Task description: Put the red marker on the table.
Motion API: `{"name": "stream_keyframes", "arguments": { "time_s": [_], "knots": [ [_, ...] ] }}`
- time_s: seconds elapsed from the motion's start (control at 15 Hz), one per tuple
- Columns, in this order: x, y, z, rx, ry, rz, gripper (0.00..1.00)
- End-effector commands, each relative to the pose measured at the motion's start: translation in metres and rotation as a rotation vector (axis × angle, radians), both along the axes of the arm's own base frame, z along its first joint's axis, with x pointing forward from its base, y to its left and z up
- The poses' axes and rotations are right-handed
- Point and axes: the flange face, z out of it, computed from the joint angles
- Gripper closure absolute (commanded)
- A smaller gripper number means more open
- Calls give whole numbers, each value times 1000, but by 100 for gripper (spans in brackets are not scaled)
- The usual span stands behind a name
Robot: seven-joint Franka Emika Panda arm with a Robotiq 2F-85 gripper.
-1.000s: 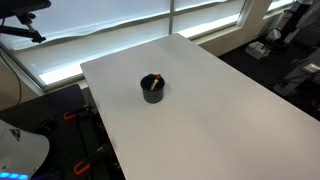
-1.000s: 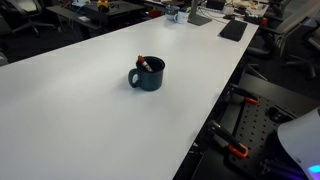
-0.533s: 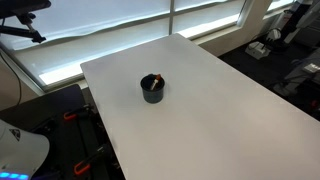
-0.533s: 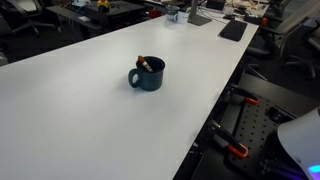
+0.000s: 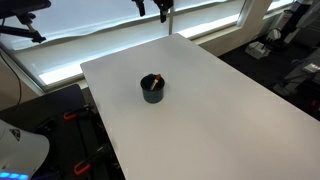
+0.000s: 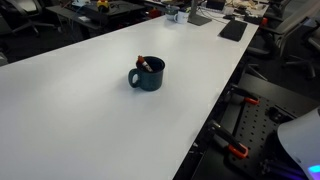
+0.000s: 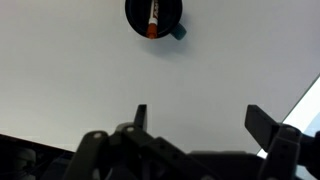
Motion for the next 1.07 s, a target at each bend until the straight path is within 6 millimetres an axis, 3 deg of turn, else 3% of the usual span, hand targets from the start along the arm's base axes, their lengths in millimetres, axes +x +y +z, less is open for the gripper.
{"name": "stream_keyframes", "arguments": {
  "time_s": [0.0,0.13,0.2,0.67,1.0],
  "knots": [
    [-6,-9,-11,-46,37,71,0],
    [-10,-17,-22,-71,51,95,0],
    [-4,-9,-16,-44,32,62,0],
    [-5,-8,-20,-58,14,75,0],
    [-1,-7,-51,-105,-21,120,0]
  ]
}}
